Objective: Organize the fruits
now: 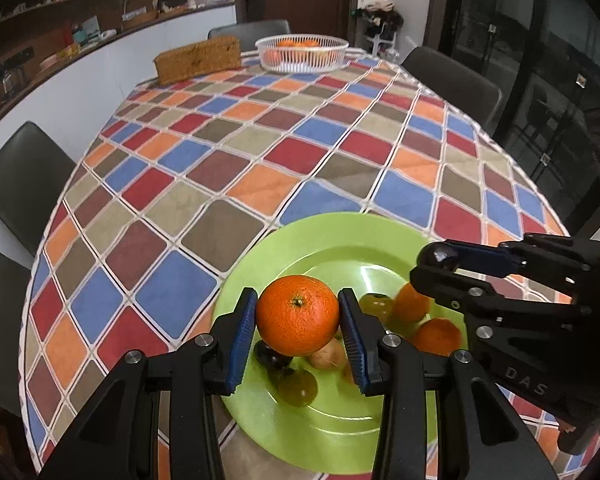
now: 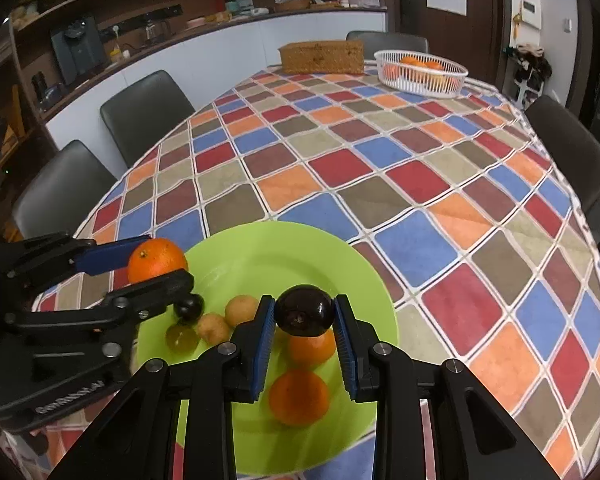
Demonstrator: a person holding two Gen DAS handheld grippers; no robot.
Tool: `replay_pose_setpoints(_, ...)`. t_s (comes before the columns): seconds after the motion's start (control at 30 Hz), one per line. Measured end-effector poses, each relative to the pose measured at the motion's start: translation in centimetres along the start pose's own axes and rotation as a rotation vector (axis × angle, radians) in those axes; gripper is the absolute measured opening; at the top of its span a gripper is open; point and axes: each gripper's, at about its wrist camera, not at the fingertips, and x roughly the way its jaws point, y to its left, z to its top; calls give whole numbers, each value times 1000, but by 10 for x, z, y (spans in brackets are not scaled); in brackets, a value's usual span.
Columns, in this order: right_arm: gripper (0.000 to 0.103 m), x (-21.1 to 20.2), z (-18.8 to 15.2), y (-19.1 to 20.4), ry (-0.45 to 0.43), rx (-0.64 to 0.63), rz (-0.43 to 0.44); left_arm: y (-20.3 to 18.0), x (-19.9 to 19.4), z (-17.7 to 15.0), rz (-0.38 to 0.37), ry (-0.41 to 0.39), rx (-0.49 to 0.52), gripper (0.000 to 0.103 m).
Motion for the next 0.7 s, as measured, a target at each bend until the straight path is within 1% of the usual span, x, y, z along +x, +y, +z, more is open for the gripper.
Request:
replay_pose_setpoints(0.1,30,7,1,0,16,-2,-15,4,11,0,11,19,-13,41)
replay_pose_setpoints(0.23,30,12,1,0,29,-9,-34,5,17,-3,11,23,-16,41)
replay_pose_setpoints(0.37,31,14,2,0,31,-24,-41,2,21,-6,0,31,-6,41)
replay_pose_setpoints(0.43,31,16,2,1,34,-21,-40,2,20,-7,-5,26,-9,49)
replay_pose_setpoints(0.47,31,16,1,1,34,-22,-41,2,19,-8,-7,25,-11,50)
replay_pose_setpoints(0.57,38,16,-2,1,30,-22,-44,4,14,-9,-5,15,-12,51)
replay_pose_setpoints(0.7,39,9,-4,0,17,-7,-36,4,1,-14,11,-11,-3,51)
